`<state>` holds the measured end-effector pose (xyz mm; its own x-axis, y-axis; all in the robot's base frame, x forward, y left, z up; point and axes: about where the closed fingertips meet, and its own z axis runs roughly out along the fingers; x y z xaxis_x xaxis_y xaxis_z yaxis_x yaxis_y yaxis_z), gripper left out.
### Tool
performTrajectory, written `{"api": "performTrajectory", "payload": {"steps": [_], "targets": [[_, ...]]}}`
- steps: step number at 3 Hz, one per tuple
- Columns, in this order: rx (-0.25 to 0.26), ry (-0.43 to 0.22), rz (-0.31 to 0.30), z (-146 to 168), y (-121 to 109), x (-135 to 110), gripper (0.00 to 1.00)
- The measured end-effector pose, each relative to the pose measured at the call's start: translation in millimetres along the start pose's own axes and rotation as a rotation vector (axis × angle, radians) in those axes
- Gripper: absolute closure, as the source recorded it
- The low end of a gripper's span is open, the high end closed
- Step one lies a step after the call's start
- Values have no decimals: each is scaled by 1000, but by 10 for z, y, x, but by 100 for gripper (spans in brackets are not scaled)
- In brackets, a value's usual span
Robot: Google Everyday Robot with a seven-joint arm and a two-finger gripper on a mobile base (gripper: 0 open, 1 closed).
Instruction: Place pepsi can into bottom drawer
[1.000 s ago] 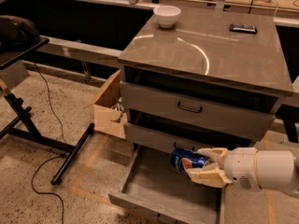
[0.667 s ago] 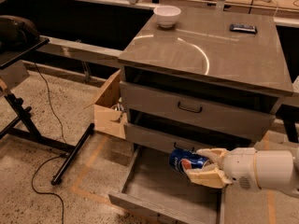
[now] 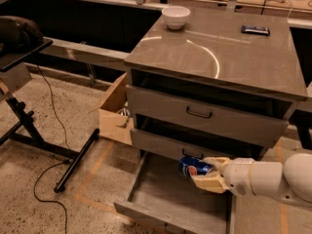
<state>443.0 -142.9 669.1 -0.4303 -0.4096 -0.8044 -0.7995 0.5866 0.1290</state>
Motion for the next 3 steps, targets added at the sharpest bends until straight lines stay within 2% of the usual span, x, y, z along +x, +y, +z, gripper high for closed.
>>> {"api": "performTrajectory", "payload": {"steps": [1,2,3], "targets": [[-8,47,13,370,-220,370,100],[13,82,0,688,-279,733,100],[58,89,-3,1044,-303,1036,100]]}}
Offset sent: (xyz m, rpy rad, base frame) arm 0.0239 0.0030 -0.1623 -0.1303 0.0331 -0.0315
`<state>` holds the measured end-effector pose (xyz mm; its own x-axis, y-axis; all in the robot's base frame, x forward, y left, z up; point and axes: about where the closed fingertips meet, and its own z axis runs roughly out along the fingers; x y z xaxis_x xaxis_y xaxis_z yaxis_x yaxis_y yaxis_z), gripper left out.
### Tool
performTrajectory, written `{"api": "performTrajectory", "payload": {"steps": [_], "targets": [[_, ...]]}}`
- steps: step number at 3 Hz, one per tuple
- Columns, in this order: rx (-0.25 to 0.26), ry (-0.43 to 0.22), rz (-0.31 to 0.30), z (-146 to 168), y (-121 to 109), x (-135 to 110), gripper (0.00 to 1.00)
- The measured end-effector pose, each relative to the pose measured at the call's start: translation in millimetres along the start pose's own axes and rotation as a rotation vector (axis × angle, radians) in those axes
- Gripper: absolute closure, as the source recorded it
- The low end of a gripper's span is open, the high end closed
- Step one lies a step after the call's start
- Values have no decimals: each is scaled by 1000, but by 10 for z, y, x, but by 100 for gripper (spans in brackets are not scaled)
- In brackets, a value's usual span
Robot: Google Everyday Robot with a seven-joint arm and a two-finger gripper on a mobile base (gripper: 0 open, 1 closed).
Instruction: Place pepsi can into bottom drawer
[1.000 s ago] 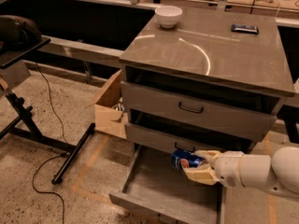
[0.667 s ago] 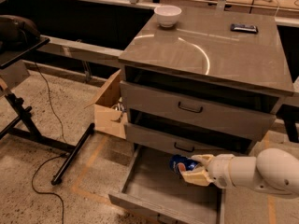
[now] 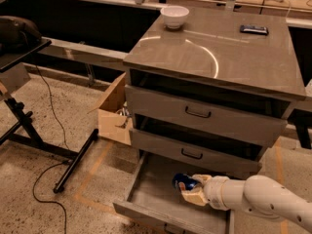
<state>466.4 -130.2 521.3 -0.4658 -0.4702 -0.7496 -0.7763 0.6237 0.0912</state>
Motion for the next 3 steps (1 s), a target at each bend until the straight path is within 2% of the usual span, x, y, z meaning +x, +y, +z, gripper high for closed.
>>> {"api": "performTrajectory", "payload": {"steps": [1,2,3], "targets": [[43,-15,1,5,-108,-39,100],[46,-24,-3,68,-155,-19,100],[72,-19,-10,358,-361,146,100]]}}
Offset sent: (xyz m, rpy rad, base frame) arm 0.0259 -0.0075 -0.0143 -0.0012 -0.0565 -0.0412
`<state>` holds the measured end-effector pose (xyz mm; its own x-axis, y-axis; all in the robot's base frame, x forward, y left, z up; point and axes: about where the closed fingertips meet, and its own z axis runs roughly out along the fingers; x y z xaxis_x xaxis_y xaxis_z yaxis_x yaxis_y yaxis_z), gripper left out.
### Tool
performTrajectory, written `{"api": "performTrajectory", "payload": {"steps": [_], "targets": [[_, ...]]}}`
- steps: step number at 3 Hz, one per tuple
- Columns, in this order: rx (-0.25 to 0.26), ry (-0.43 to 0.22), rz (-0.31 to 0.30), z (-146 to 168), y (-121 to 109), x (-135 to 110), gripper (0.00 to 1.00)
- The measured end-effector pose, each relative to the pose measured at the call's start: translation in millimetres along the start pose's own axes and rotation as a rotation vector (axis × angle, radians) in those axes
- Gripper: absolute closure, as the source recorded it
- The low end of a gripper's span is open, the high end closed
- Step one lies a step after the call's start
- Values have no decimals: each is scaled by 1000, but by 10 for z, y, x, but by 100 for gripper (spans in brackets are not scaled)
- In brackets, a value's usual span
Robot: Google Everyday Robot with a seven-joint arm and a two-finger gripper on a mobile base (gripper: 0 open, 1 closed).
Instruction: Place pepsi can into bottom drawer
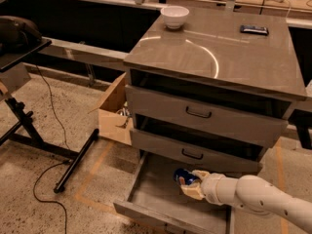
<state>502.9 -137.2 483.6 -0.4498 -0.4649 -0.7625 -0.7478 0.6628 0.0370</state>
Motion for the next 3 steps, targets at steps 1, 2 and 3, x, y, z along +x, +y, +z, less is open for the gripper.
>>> {"api": "performTrajectory", "payload": {"steps": [1,2,3], "targets": [[3,5,-22,389,-153,142,100],[-1,30,-33,703,-231,335,100],[-15,39,-35,957,-257,566,100]]}}
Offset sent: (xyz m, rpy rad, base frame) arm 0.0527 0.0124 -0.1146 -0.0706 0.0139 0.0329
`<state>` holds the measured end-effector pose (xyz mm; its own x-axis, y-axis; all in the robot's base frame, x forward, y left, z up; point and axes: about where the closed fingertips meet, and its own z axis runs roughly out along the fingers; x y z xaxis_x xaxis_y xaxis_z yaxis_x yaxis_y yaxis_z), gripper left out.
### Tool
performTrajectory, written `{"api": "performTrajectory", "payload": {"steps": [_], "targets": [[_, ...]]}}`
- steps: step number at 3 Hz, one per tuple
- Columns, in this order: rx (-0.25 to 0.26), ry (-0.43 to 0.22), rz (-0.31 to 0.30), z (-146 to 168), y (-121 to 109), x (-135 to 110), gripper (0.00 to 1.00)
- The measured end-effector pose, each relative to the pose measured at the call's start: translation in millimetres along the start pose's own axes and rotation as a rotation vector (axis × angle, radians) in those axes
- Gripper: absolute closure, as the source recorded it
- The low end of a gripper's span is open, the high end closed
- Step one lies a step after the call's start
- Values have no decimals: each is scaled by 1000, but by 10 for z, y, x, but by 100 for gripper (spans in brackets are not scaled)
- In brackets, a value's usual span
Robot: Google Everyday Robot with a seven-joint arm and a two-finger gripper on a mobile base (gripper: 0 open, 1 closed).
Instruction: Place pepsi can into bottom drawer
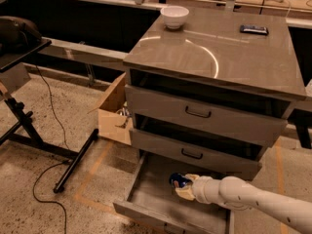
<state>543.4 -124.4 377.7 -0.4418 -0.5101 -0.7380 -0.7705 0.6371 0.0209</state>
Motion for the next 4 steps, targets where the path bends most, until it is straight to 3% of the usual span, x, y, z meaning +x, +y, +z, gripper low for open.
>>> {"api": "performTrajectory", "payload": {"steps": [2,3,4], "targets": [[-59,-13,16,550,48,425,100],[-64,-6,41,811,-16,611,100],[-63,-2,73,1014,-110,676,84]]}}
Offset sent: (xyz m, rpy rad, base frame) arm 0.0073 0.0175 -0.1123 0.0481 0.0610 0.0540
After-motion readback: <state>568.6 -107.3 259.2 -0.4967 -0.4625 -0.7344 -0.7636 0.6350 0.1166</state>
